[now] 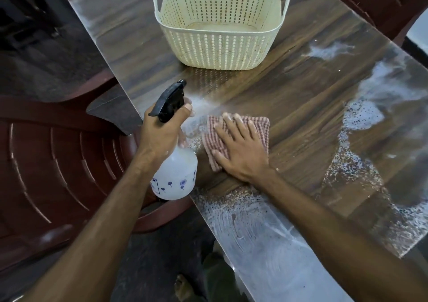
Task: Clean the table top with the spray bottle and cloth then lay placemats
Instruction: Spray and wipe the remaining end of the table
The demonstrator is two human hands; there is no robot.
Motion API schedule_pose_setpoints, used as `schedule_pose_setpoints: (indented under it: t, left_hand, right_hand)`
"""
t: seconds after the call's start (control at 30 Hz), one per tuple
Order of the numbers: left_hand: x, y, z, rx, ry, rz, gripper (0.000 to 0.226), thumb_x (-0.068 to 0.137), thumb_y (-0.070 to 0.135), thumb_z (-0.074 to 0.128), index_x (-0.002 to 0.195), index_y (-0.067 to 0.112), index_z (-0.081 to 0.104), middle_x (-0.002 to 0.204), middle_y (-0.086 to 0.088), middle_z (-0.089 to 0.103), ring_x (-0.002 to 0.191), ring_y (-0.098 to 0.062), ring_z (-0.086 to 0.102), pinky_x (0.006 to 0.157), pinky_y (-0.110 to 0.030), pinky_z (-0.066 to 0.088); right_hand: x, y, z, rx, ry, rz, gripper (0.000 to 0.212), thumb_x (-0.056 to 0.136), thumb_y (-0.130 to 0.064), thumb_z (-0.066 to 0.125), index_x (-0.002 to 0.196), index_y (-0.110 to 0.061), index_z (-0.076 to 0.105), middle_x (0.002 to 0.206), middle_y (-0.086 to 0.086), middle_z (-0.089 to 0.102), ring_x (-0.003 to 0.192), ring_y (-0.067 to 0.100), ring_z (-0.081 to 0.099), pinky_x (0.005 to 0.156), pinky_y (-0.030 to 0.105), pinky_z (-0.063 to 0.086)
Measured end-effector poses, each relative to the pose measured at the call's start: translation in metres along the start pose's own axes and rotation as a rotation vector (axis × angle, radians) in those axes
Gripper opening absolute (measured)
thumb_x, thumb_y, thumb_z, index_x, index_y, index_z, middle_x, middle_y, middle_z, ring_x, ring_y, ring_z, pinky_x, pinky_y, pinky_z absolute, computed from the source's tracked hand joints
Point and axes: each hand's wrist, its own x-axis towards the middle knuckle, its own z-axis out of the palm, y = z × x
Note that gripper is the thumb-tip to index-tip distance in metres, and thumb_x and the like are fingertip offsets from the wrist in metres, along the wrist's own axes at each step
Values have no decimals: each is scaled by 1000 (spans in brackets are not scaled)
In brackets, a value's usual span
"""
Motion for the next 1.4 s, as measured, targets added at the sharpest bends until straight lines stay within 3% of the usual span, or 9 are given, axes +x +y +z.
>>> schedule_pose_setpoints:
  t: [0.13,0.23,0.4,0.6,0.7,0.87,1.03,1.27,1.4]
  left_hand:
    - [-6,-1,-18,38,33,-20,13,94,22,63,101,11,66,98,-11,70,33,-15,47,44,-27,44]
    - [-13,-2,-27,70,27,28,5,98,14,59,101,16,64,99,-14,69,36,-8,50,45,-25,45]
    - [-21,-8,-35,65,31,22,13,96,21,60,103,12,64,100,-17,69,32,-15,46,45,-31,48]
    - [-33,-11,-48,50,39,-6,18,92,27,61,101,12,64,98,-16,70,33,-16,47,46,-29,46]
    - [-42,-12,-61,72,57,-26,12,98,18,60,102,7,63,95,-11,72,31,-14,46,45,-25,45]
    - [-59,-19,-80,119,78,-23,20,97,19,60,108,2,64,91,-4,75,32,-14,47,48,-23,46]
    - [-71,-21,-86,90,76,-5,29,89,31,60,106,8,65,88,-19,71,32,-17,48,45,-21,43]
    - [-90,-21,-87,78,55,-18,20,94,24,61,105,8,65,91,-7,73,33,-17,49,47,-23,45]
    - [-103,-23,-85,93,31,-24,28,92,27,62,107,4,65,86,-7,73,33,-16,49,48,-22,45]
  right_hand:
    - [-14,38,-2,-28,23,124,78,92,-71,6,159,-31,4,166,4,-6,153,24,-5,122,54,2]
    - [26,44,-14,2,102,261,75,94,-67,12,159,-28,12,167,4,-2,153,25,-2,123,51,0]
    - [73,-15,-11,-41,46,145,78,95,-68,9,159,-25,1,165,11,-10,152,32,-7,121,56,-2]
    - [-20,-69,18,-10,-7,-93,71,97,-65,14,158,-30,4,166,5,-5,153,23,-7,123,50,-3]
    - [-43,-40,20,-29,15,-16,72,94,-67,16,158,-33,10,166,1,-2,153,21,-2,123,49,1]
    - [24,-30,-2,-17,69,169,73,96,-64,13,159,-28,6,167,6,-6,153,27,-5,122,50,-4]
    - [65,-95,3,-40,9,21,73,97,-65,13,159,-29,2,166,10,-7,152,32,-6,121,57,-1]
    - [-40,-102,29,-38,1,-92,66,99,-62,16,158,-33,7,166,4,-2,153,24,-5,122,53,0]
    - [-58,-51,25,4,46,136,70,95,-64,13,158,-33,9,167,1,-5,153,23,-4,121,49,-4]
